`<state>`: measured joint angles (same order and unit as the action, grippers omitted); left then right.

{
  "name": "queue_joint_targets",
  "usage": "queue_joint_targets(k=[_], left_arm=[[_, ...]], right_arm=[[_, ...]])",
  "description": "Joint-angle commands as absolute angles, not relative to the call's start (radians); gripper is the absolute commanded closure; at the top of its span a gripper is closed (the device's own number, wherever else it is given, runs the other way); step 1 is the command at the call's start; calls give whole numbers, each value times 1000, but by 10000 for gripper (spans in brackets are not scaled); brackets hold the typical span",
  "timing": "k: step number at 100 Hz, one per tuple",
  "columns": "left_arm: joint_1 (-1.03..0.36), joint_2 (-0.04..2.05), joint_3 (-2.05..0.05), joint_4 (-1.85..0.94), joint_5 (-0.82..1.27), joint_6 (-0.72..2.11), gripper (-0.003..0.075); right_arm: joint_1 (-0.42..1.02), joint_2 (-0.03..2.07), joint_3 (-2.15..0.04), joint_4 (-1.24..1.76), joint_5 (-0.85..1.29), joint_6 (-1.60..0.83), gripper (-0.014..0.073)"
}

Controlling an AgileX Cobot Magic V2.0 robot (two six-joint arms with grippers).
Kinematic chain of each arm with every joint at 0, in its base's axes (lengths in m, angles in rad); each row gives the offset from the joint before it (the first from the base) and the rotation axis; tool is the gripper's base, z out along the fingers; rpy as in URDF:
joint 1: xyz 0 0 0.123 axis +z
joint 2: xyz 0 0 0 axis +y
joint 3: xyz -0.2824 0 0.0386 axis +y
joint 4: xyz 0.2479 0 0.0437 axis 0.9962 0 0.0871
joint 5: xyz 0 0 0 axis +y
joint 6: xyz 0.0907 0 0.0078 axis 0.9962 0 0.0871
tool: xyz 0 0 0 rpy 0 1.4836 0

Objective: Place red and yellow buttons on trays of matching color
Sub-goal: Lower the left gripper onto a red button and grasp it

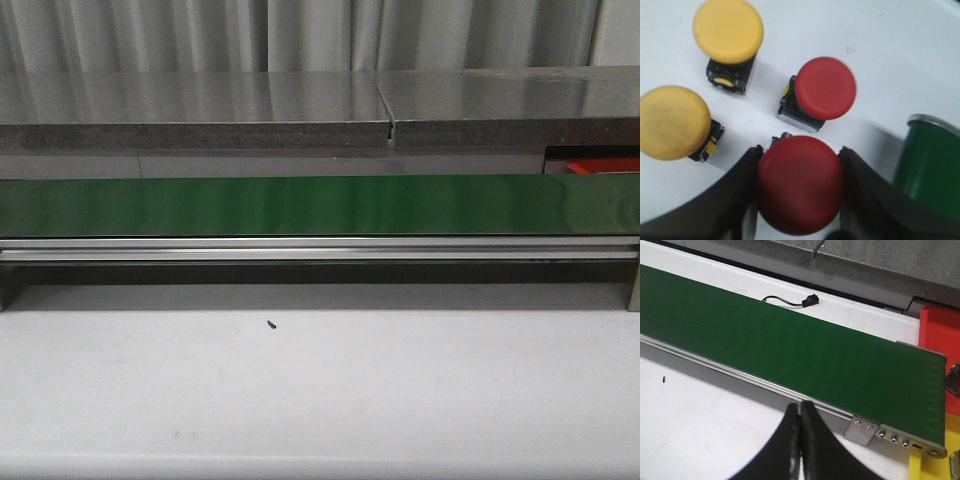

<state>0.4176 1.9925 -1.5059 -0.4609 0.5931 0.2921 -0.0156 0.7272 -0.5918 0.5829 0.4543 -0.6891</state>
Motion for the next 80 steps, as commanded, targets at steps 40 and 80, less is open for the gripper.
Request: queue_joint_targets(k=[40,80], left_arm=[[238,1655,-1458,-485,611,291,739],[186,1643,-1247,-500,472,308,739]], right_arm=[[-14,723,-618,606,402,-698,692],[-14,723,-618,606,403,-698,692]])
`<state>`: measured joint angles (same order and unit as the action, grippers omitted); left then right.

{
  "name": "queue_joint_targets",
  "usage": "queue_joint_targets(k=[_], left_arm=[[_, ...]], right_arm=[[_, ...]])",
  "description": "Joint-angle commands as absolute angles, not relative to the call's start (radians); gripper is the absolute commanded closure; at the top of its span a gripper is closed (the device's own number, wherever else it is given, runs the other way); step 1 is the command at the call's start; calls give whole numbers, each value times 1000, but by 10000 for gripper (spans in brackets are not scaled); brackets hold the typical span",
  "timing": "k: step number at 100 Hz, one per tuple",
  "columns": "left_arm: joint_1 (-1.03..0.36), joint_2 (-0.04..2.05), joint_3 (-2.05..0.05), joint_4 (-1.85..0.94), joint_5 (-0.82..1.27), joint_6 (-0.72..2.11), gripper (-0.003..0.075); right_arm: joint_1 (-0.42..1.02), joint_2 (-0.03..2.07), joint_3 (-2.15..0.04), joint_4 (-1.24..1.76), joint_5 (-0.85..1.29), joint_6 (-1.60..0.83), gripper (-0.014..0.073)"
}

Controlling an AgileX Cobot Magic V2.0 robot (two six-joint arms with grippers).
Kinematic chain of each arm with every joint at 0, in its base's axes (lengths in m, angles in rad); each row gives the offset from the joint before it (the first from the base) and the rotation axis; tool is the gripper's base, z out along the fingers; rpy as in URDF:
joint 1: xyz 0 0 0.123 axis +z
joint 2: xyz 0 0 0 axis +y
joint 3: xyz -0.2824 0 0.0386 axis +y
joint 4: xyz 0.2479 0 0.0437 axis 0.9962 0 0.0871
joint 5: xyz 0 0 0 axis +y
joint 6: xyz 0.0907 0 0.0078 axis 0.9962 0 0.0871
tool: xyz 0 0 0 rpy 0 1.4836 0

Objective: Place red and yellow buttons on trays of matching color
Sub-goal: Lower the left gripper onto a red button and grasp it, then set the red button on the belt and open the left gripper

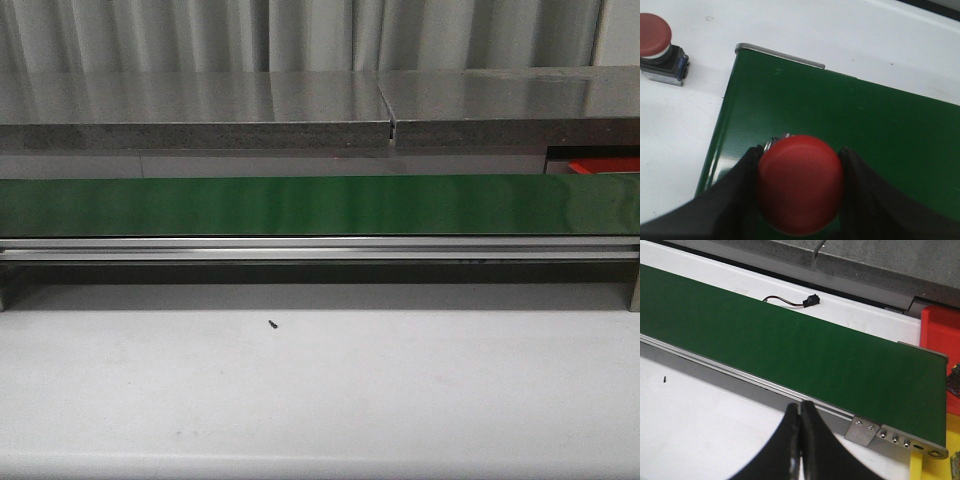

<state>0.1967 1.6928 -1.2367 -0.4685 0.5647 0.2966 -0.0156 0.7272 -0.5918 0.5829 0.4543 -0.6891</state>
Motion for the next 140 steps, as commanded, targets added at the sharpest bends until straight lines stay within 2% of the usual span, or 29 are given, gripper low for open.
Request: queue_joint_targets(k=[1,41,50,59,64,74,79,84,105,122,140], left_arm=[[186,1643,-1247,-500,468,311,739],[186,1710,-1247,-514,429,320,736],[186,1716,-1247,-518,444,322,692],[186,1716,-1247,-518,451,322,556],[186,1714,-1247,-520,461,322,444],[186,1710,-1247,-531,472,322,169],[186,1703,-1247,-537,474,322,69],[186,1691,-1247,-548,479,322,10],[186,1630,-1292,-574,507,323,71],[211,1599,-1344,-548,517,323,71],[316,1615,-1359,-527,546,323,71]], right_arm=[[-14,723,-618,606,403,-698,692],[-14,723,-618,606,403,-698,692],[-14,723,-618,606,403,-698,692],[-14,723,-618,606,403,-698,692],[-14,723,-618,606,403,-698,692],[-14,723,-618,606,403,-698,692],[-14,723,-618,606,403,-698,692],[-14,723,-618,606,403,-698,692],[-14,723,-618,606,403,-698,692],[-14,723,-618,606,403,-698,692],[-14,723,-618,606,403,-698,692]])
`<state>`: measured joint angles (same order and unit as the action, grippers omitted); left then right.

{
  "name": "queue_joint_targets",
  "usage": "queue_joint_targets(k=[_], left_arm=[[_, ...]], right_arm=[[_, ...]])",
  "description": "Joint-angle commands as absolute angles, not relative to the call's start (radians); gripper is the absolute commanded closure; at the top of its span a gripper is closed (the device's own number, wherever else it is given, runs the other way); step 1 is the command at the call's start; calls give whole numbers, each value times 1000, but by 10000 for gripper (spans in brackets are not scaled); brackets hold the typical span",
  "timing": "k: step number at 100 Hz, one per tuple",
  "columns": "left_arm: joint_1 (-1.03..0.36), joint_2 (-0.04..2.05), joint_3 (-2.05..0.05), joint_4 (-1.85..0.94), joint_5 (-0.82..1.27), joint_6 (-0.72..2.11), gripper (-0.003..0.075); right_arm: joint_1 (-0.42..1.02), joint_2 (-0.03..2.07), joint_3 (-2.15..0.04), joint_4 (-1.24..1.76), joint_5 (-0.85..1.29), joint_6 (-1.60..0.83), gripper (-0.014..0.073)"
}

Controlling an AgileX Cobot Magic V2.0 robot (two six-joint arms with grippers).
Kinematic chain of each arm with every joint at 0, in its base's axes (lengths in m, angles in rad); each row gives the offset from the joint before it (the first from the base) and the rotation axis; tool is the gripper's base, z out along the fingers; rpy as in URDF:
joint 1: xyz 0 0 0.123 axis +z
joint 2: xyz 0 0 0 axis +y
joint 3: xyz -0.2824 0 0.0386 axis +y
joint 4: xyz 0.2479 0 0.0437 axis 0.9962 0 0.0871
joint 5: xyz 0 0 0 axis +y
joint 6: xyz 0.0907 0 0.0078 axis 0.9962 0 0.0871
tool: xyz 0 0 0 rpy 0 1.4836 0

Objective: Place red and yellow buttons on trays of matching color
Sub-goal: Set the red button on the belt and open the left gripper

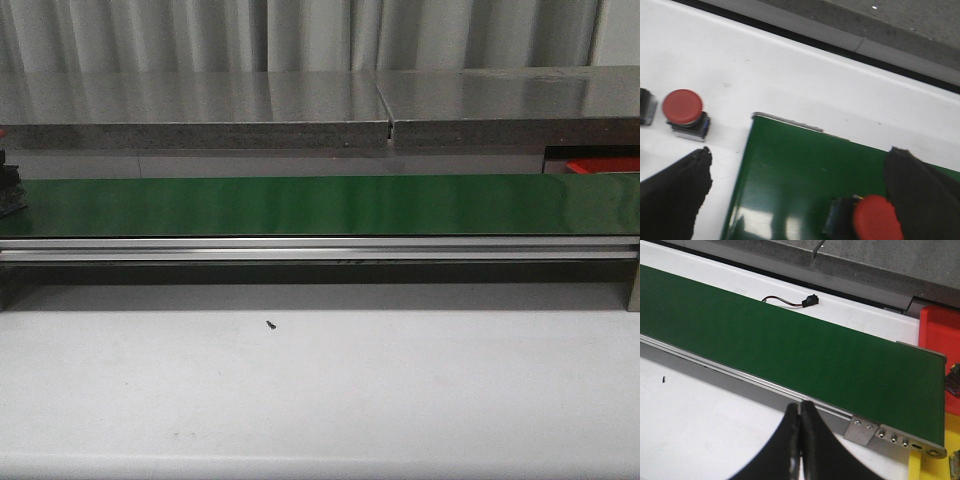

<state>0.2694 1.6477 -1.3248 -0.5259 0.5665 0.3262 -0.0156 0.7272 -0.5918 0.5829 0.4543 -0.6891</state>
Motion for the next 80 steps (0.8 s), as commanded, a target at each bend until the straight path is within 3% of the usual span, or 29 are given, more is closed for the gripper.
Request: queue_joint_targets(k=[1,34,80], left_arm=[[326,1617,-1359,-522,551,323,71],[495,1758,-1359,-481,563,323,72],[511,1930,-1454,-422,438,323,72]], right_arm=[[-14,723,-618,606,403,-698,692],[-14,723,-618,606,403,-698,692],[-14,723,-618,606,403,-698,692]])
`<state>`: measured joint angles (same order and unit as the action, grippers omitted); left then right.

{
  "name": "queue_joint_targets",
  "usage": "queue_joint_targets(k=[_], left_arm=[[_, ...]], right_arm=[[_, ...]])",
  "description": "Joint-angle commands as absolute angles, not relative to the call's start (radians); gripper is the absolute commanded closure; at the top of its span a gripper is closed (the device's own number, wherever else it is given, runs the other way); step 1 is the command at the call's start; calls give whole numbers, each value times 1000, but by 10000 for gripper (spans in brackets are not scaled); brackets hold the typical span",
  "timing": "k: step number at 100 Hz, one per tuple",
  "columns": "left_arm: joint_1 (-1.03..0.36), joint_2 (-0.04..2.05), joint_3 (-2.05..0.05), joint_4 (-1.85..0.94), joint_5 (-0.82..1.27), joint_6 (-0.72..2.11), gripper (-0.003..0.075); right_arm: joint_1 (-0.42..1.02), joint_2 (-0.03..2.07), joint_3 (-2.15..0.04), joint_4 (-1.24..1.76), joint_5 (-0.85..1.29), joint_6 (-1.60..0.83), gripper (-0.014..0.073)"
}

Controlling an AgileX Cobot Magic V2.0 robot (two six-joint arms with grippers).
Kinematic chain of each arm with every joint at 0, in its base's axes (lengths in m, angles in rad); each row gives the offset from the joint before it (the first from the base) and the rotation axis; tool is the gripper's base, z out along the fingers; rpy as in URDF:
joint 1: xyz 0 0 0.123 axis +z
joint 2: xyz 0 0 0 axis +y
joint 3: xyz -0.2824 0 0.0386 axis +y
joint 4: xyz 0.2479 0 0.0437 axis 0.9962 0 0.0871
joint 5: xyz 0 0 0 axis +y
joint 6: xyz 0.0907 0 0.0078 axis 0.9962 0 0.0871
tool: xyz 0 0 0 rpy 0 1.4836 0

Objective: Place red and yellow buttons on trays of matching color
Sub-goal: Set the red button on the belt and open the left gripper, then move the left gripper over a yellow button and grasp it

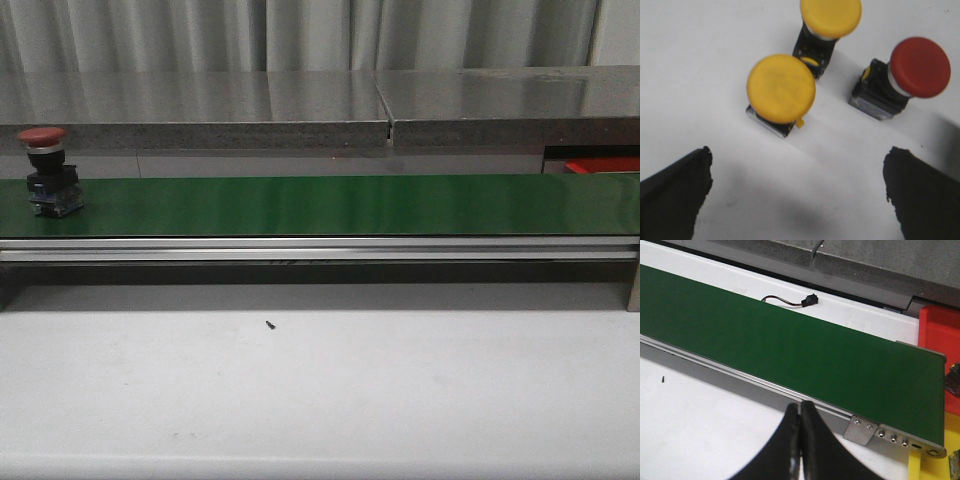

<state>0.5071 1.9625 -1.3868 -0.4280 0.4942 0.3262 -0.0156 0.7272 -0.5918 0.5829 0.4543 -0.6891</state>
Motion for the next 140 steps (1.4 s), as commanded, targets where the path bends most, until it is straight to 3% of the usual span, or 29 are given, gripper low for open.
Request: queue_joint_targets(k=[1,64,78,95,104,116,140], left_arm=[[511,1933,-1458,-420,438,323,72],[511,2103,-1660,-398,453,323,95],[511,2111,-1660,-398,454,323,226],[511,2109,-1664,-403,472,323,514],[511,2102,-1679,-430,497,323,625],[505,2063,-1679,-454,518,323,692],[445,1928,-1679,-463,619,323,695]], right_arm=[[-14,723,-618,606,403,-698,692],[-14,723,-618,606,403,-698,692],[-14,723,-618,606,403,-698,692],[-14,723,-618,606,403,-698,692],[-14,723,-618,606,403,-698,692],[-14,723,-618,606,403,-698,692],[-14,723,-618,606,403,-698,692]])
